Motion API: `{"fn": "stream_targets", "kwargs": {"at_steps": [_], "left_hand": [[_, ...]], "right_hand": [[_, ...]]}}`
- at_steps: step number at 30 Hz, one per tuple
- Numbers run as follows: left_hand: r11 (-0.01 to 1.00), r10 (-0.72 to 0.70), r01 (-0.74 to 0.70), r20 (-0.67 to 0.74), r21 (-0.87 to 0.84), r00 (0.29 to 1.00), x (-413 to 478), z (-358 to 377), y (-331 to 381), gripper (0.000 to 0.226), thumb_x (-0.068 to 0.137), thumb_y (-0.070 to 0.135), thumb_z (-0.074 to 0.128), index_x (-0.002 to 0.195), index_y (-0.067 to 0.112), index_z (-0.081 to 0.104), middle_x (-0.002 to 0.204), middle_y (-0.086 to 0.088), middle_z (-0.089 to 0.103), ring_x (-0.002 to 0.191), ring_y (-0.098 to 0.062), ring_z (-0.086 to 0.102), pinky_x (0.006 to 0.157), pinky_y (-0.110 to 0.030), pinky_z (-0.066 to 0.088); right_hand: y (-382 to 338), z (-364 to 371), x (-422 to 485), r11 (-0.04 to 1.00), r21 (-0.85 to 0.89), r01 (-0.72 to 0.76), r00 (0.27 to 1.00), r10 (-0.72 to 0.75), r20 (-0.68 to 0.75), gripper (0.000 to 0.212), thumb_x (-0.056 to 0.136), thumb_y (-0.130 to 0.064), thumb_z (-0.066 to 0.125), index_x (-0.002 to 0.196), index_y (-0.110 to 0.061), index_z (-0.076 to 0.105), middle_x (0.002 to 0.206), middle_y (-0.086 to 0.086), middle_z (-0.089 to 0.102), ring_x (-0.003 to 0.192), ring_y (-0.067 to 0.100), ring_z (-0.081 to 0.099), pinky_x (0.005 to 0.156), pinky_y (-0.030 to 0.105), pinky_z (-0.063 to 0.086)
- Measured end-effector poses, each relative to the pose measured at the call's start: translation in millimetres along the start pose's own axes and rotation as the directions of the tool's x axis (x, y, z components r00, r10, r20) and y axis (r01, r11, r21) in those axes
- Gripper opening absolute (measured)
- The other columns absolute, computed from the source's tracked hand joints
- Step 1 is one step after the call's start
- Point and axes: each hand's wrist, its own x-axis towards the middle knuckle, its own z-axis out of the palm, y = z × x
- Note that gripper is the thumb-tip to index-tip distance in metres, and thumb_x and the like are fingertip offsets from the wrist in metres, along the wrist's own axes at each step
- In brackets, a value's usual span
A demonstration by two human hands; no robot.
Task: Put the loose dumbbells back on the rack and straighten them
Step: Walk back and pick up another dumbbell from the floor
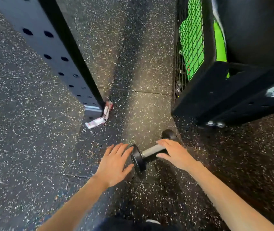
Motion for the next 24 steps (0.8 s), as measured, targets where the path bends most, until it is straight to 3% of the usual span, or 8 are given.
{"fn": "stream_targets", "kwargs": {"at_steps": [4, 7, 10, 12, 15, 18, 21, 24], "left_hand": [[1.000, 0.012, -0.012, -0.056, 0.001, 0.998, 22.2, 55.6, -10.5, 0.061, 0.089, 0.055, 0.034, 0.132, 0.016, 0.052, 0.126, -0.004, 0.059, 0.116, -0.024, 0.056, 0.100, -0.047, 0.042], [1.000, 0.013, -0.014, -0.095, -0.012, 0.995, 33.5, 84.3, -17.5, 0.061, 0.091, 0.057, 0.034, 0.134, 0.017, 0.049, 0.130, -0.003, 0.056, 0.120, -0.022, 0.053, 0.103, -0.047, 0.038], [0.999, 0.026, -0.031, -0.140, -0.038, 0.990, 34.1, 102.8, -17.6, 0.059, 0.090, 0.057, 0.036, 0.133, 0.018, 0.049, 0.131, -0.001, 0.055, 0.121, -0.020, 0.051, 0.103, -0.045, 0.038], [0.998, 0.027, -0.034, -0.137, -0.053, 0.990, 32.6, 108.7, -16.3, 0.059, 0.091, 0.057, 0.034, 0.133, 0.019, 0.048, 0.132, -0.001, 0.055, 0.120, -0.020, 0.052, 0.103, -0.044, 0.040], [0.998, 0.021, -0.029, -0.115, -0.063, 0.993, 28.3, 117.4, -13.7, 0.063, 0.091, 0.059, 0.033, 0.138, 0.018, 0.042, 0.132, 0.000, 0.055, 0.120, -0.018, 0.052, 0.106, -0.039, 0.038], [0.996, 0.043, -0.053, -0.131, -0.075, 0.990, 29.9, 121.7, -11.4, 0.066, 0.089, 0.059, 0.037, 0.140, 0.018, 0.037, 0.132, 0.002, 0.054, 0.122, -0.016, 0.050, 0.108, -0.037, 0.032], [0.994, 0.082, -0.091, -0.122, -0.067, 0.989, 32.4, 122.9, -10.3, 0.067, 0.088, 0.062, 0.037, 0.141, 0.022, 0.036, 0.133, 0.001, 0.054, 0.124, -0.017, 0.048, 0.106, -0.041, 0.038], [0.994, 0.092, -0.099, -0.109, -0.055, 0.990, 28.9, 125.8, -13.9, 0.069, 0.088, 0.066, 0.036, 0.141, 0.022, 0.035, 0.136, 0.000, 0.050, 0.127, -0.018, 0.046, 0.109, -0.040, 0.033]], "right_hand": [[27.8, 52.1, 46.3, 0.994, -0.101, 0.037, 0.999, -0.034, 0.026, 0.062, 0.088, -0.056, 0.044, 0.139, -0.021, 0.038, 0.141, -0.001, 0.045, 0.127, 0.017, 0.042, 0.107, 0.034, 0.031], [44.2, 77.9, 68.3, 0.958, -0.281, 0.059, 0.998, -0.049, 0.043, 0.078, 0.081, -0.073, 0.023, 0.136, -0.020, 0.043, 0.132, -0.001, 0.053, 0.121, 0.017, 0.046, 0.108, 0.034, 0.028], [51.9, 91.4, 74.6, 0.939, -0.331, 0.091, 0.994, -0.103, -0.019, 0.101, 0.067, -0.083, -0.003, 0.122, -0.020, 0.053, 0.114, -0.002, 0.060, 0.103, 0.016, 0.053, 0.094, 0.032, 0.036], [53.5, 93.6, 75.0, 0.934, -0.341, 0.103, 0.992, -0.122, -0.032, 0.104, 0.064, -0.086, -0.007, 0.115, -0.021, 0.055, 0.106, -0.002, 0.062, 0.095, 0.018, 0.054, 0.085, 0.033, 0.038], [51.6, 99.1, 66.2, 0.929, -0.360, 0.082, 0.995, -0.095, -0.016, 0.094, 0.064, -0.086, -0.004, 0.108, -0.024, 0.051, 0.095, -0.004, 0.063, 0.088, 0.018, 0.059, 0.073, 0.032, 0.041], [46.6, 115.0, 52.5, 0.963, -0.268, 0.014, 0.997, -0.033, -0.066, 0.063, 0.077, -0.078, 0.019, 0.102, -0.028, 0.046, 0.091, -0.005, 0.064, 0.083, 0.019, 0.062, 0.064, 0.033, 0.043], [35.9, 128.3, 47.2, 0.990, -0.140, 0.024, 0.998, -0.032, -0.055, 0.048, 0.084, -0.069, 0.037, 0.112, -0.031, 0.048, 0.104, -0.009, 0.065, 0.092, 0.017, 0.062, 0.069, 0.033, 0.042], [28.6, 134.3, 48.2, 0.992, -0.118, 0.048, 0.998, -0.052, -0.031, 0.050, 0.083, -0.068, 0.041, 0.118, -0.033, 0.050, 0.112, -0.012, 0.063, 0.096, 0.016, 0.061, 0.073, 0.033, 0.042]]}}
